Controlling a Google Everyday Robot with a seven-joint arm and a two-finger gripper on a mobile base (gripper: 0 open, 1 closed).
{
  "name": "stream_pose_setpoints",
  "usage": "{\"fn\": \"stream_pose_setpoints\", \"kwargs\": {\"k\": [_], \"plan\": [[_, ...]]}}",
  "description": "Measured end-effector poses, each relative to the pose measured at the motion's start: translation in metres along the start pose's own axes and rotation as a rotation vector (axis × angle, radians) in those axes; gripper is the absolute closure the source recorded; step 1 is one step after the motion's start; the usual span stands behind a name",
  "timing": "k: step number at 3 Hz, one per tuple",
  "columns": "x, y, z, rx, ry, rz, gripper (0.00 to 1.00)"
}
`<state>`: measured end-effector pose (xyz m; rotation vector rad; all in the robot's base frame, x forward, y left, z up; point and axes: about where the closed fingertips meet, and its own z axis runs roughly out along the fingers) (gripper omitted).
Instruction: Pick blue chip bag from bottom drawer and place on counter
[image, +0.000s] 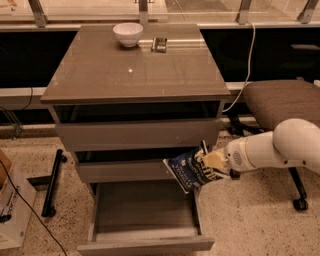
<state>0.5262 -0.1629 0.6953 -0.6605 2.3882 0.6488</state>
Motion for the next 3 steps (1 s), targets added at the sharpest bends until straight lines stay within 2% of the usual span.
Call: {"fn": "stream_pose_setpoints", "kwargs": {"k": [1, 2, 3], "plan": [[-0.067, 0.020, -0.053, 0.073, -0.088, -0.118, 1.00], [-0.109, 0.032, -0.081, 0.105, -0.144, -0.168, 1.00], [-0.111, 0.032, -0.083, 0.107, -0.148, -0.170, 1.00]]}}
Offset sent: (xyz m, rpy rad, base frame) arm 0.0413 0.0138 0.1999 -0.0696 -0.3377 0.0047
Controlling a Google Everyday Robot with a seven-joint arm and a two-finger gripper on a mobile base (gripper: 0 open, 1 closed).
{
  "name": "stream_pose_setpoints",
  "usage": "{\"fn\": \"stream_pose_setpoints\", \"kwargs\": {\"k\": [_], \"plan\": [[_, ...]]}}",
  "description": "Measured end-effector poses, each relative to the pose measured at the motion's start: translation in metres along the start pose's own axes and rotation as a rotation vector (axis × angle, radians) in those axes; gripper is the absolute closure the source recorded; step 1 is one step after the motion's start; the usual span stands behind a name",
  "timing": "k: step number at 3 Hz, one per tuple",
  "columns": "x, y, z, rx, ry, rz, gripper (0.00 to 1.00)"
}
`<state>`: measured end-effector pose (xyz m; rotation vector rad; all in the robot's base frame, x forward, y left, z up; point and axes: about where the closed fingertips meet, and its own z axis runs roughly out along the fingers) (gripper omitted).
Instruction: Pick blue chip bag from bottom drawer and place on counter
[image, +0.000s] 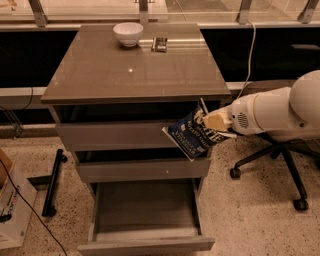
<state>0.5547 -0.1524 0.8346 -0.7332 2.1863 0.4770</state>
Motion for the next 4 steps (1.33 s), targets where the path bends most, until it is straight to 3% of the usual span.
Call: {"fn": "stream_pose_setpoints", "kwargs": {"k": [1, 2, 4], "plan": [[-0.007, -0.002, 0.001, 0.019, -0.024, -0.012, 1.00], [-0.035, -0.004, -0.002, 0.035, -0.076, -0.089, 1.00], [-0.115, 0.000, 0.009, 0.006, -0.243, -0.263, 1.00]]}}
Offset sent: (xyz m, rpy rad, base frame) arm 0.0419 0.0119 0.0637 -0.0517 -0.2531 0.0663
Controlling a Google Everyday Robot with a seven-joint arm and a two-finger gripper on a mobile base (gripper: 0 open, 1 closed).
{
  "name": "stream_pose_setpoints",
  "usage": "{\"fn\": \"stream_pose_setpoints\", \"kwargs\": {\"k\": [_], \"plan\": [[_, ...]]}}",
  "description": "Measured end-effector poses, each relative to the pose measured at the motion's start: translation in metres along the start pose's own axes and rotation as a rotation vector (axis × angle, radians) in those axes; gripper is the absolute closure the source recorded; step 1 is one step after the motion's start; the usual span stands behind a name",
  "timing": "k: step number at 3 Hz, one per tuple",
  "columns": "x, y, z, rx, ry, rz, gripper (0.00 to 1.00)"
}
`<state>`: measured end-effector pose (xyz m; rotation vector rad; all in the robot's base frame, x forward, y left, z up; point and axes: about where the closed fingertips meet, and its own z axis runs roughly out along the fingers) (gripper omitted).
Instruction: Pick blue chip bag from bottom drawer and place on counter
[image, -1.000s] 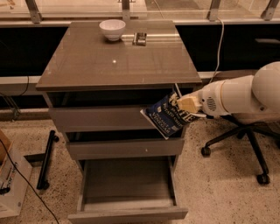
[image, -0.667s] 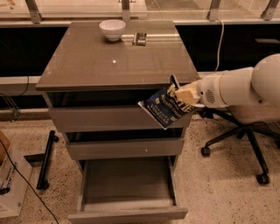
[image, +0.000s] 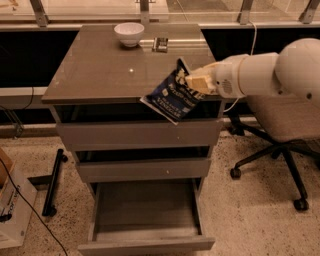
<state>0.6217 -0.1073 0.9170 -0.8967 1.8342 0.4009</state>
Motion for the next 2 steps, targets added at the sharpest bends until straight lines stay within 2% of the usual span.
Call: {"fn": "stream_pose_setpoints", "kwargs": {"k": [1, 2], "plan": [[-0.030, -0.009, 0.028, -0.026, -0.057, -0.038, 1.00], [-0.057, -0.024, 0.055, -0.020, -0.094, -0.056, 1.00]]}}
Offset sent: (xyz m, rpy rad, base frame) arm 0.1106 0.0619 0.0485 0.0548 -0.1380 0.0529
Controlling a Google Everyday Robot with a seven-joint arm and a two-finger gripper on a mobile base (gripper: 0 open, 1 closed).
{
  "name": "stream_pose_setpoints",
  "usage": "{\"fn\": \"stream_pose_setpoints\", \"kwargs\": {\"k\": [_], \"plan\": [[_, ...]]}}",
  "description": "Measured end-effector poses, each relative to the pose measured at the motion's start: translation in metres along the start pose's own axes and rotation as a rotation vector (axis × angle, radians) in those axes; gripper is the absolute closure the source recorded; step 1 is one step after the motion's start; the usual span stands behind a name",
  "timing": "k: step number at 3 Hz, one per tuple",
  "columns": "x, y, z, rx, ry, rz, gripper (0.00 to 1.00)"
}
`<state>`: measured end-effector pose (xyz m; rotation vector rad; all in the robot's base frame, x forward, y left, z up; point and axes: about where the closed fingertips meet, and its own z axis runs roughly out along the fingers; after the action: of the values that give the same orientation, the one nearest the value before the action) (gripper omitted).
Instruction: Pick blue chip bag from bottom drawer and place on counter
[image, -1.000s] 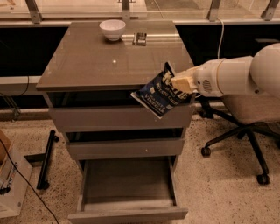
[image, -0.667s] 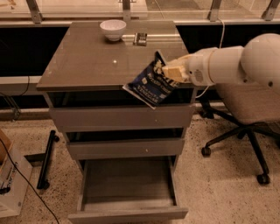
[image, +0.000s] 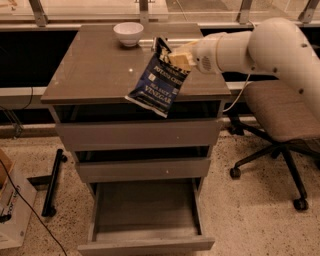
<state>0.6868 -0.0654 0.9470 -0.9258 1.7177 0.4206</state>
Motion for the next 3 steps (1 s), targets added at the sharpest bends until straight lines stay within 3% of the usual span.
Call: {"fn": "stream_pose_setpoints", "kwargs": {"k": [3], "plan": [[-0.054, -0.054, 0.068, 0.029, -0.039, 0.006, 1.00]]}}
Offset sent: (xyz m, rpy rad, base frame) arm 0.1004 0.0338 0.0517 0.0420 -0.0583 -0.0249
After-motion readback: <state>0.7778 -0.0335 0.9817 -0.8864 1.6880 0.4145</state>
